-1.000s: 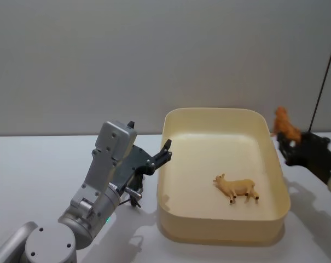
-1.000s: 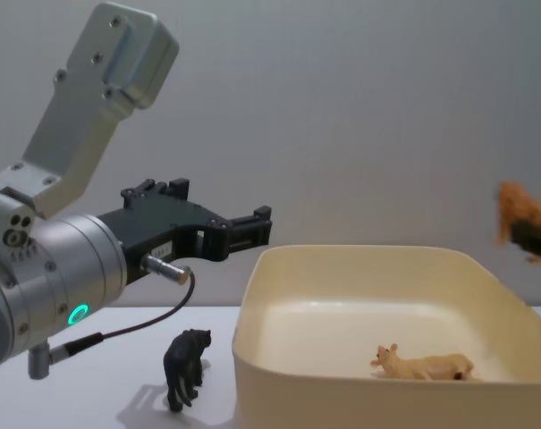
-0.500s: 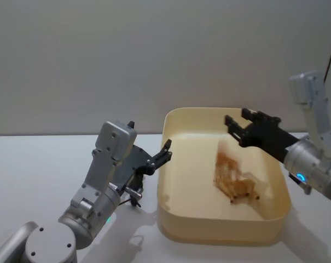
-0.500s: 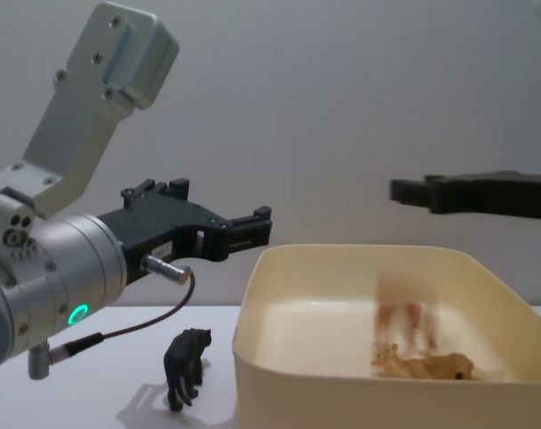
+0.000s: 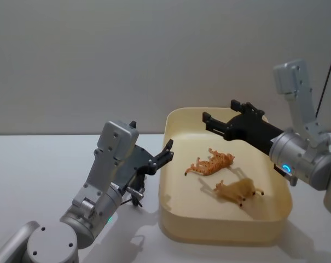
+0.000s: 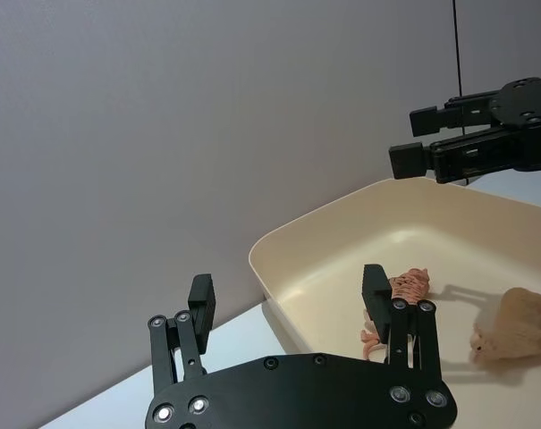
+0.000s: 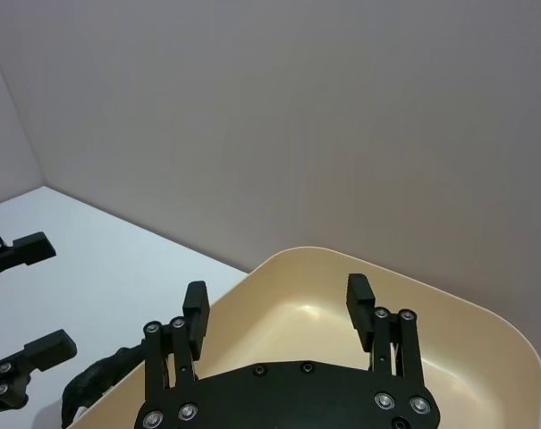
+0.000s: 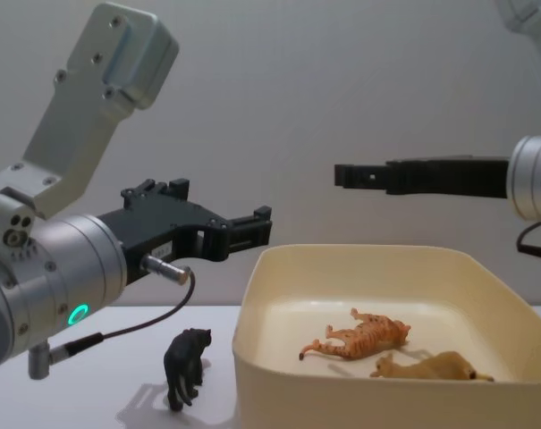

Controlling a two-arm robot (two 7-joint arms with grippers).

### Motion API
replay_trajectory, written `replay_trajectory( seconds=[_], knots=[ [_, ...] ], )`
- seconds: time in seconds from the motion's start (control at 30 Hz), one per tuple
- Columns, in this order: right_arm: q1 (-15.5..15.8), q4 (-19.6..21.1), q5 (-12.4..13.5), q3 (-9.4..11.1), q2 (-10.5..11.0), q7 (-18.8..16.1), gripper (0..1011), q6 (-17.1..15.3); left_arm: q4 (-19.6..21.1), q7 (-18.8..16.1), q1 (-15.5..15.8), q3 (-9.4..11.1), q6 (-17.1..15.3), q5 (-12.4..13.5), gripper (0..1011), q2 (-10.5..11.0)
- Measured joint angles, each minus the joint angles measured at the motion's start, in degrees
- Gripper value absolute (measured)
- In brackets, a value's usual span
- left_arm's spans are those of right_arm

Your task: Pick up the toy alternately with two hands and place it into the central storage box.

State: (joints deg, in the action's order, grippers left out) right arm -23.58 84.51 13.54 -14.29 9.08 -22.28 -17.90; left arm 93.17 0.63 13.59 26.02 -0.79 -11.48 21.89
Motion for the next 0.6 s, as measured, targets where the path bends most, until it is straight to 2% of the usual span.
replay_trajectory(
  seconds=[0.17,0.37,0.6],
  knots=[
    [0.1,0.2,0.0,0.1,0.2,-0.1,1001,-0.1,0.0,0.0,0.0,0.0,0.0,0.0,1001,0.0],
    [1.7,2.1,0.5,0.9,1.7,0.3,1001,-0.2,0.0,0.0,0.0,0.0,0.0,0.0,1001,0.0],
    [4.7,5.6,1.4,2.5,4.4,1.7,1001,-0.4,0.0,0.0,0.0,0.0,0.0,0.0,1001,0.0]
  ],
)
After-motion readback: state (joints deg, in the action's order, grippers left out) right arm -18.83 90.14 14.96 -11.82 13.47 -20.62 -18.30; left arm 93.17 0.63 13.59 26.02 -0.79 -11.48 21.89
